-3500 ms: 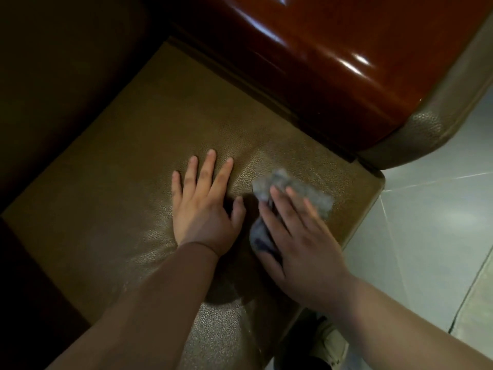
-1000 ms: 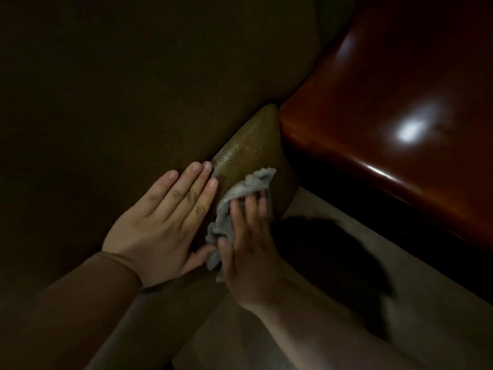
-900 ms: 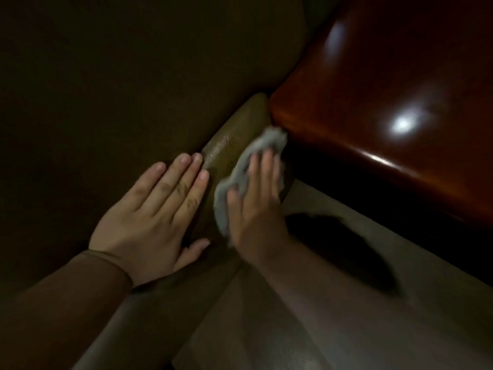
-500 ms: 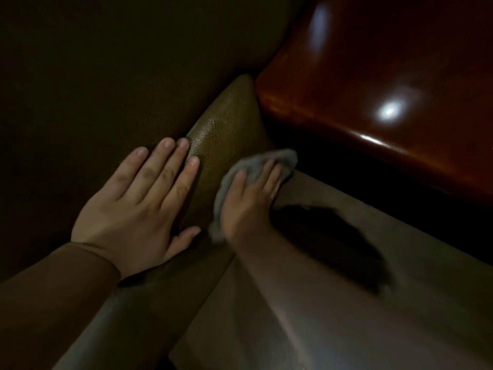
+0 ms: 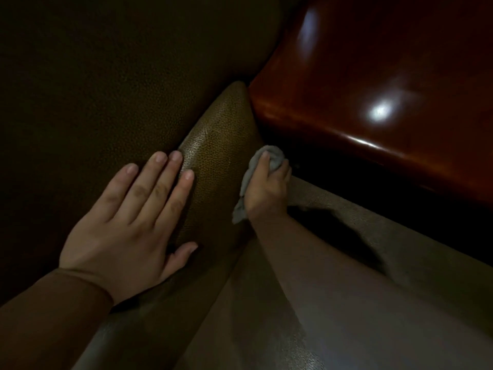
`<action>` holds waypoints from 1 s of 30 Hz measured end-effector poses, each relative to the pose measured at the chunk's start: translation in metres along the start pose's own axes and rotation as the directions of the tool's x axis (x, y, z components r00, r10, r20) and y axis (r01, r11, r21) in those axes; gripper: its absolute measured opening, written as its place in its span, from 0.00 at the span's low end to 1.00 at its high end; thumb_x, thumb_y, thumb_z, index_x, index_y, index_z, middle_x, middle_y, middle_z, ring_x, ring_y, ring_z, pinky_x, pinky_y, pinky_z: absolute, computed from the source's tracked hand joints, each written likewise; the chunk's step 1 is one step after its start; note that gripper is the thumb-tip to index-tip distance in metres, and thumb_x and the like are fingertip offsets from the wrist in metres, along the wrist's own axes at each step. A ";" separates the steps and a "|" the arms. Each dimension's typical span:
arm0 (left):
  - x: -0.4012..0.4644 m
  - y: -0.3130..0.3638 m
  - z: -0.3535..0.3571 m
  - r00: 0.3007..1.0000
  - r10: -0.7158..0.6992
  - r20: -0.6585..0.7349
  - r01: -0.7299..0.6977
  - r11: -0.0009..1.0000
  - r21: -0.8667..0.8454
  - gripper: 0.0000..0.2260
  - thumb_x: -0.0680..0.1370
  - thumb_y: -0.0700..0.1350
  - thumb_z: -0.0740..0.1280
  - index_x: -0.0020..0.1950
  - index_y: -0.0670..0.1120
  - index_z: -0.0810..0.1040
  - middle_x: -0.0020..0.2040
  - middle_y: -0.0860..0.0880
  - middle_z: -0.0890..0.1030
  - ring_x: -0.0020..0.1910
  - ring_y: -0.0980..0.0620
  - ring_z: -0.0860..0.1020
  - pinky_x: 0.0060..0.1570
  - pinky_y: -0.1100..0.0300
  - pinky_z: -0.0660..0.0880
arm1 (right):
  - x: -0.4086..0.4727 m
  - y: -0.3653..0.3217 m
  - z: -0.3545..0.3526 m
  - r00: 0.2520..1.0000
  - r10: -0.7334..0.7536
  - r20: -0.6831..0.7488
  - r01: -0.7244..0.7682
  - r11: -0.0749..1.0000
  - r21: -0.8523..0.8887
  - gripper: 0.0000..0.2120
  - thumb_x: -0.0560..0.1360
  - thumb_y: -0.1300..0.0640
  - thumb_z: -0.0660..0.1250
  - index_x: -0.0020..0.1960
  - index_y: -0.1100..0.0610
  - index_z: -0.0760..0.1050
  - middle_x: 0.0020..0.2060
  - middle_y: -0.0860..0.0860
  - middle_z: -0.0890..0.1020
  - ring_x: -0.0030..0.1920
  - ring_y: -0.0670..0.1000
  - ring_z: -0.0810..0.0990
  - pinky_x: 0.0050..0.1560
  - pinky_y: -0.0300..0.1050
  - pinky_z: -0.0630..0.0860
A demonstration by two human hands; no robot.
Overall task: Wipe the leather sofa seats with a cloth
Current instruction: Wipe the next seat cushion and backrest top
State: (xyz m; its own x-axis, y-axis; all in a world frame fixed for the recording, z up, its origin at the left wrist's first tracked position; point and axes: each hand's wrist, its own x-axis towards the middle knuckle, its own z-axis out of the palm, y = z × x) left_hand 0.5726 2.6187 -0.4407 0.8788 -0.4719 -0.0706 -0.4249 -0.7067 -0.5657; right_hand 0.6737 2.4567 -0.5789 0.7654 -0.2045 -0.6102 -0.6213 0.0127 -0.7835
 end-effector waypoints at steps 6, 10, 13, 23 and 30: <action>-0.001 -0.001 0.001 1.000 -0.001 0.001 0.001 1.000 0.004 0.42 0.82 0.66 0.53 0.84 0.35 0.54 0.83 0.32 0.55 0.84 0.35 0.55 0.82 0.43 0.46 | -0.071 0.045 0.007 0.962 -0.251 0.106 0.260 0.962 -0.088 0.44 0.79 0.31 0.48 0.84 0.57 0.40 0.84 0.54 0.42 0.83 0.51 0.43 0.78 0.36 0.37; -0.002 0.000 0.003 1.000 -0.003 -0.015 0.003 1.000 0.012 0.42 0.82 0.66 0.54 0.84 0.35 0.54 0.83 0.32 0.56 0.83 0.35 0.56 0.82 0.42 0.48 | -0.065 0.034 0.018 0.995 -0.078 0.066 0.092 0.965 -0.247 0.39 0.84 0.37 0.51 0.85 0.57 0.39 0.84 0.55 0.41 0.83 0.56 0.46 0.79 0.48 0.45; -0.001 0.000 0.004 1.000 0.006 -0.008 -0.006 0.999 0.034 0.43 0.82 0.67 0.53 0.84 0.35 0.53 0.83 0.32 0.55 0.83 0.35 0.55 0.82 0.42 0.47 | -0.024 -0.007 0.015 0.999 -0.032 -0.024 0.030 0.997 -0.076 0.44 0.80 0.30 0.50 0.85 0.57 0.44 0.84 0.55 0.47 0.82 0.59 0.52 0.81 0.60 0.55; 0.002 -0.001 0.005 0.998 0.000 -0.065 0.000 1.000 -0.002 0.41 0.83 0.65 0.54 0.84 0.35 0.55 0.83 0.32 0.57 0.83 0.35 0.57 0.82 0.42 0.50 | -0.089 0.036 0.017 0.869 -0.457 0.188 0.493 0.781 -0.384 0.44 0.78 0.31 0.39 0.83 0.59 0.33 0.82 0.56 0.34 0.82 0.51 0.31 0.82 0.55 0.37; -0.006 0.002 -0.003 0.999 -0.049 -0.017 0.050 0.999 0.022 0.40 0.84 0.65 0.51 0.84 0.34 0.54 0.82 0.32 0.58 0.83 0.35 0.55 0.83 0.41 0.48 | -0.097 -0.001 0.009 0.822 -0.521 0.230 0.570 0.751 -0.333 0.40 0.83 0.36 0.49 0.84 0.56 0.35 0.83 0.53 0.37 0.83 0.52 0.36 0.81 0.48 0.34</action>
State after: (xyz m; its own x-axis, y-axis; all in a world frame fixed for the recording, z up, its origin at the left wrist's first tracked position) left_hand 0.5662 2.6183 -0.4391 0.8949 -0.4453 -0.0285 -0.3756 -0.7173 -0.5868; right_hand 0.6016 2.4851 -0.5202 0.9915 0.0507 -0.1202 -0.0867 -0.4325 -0.8975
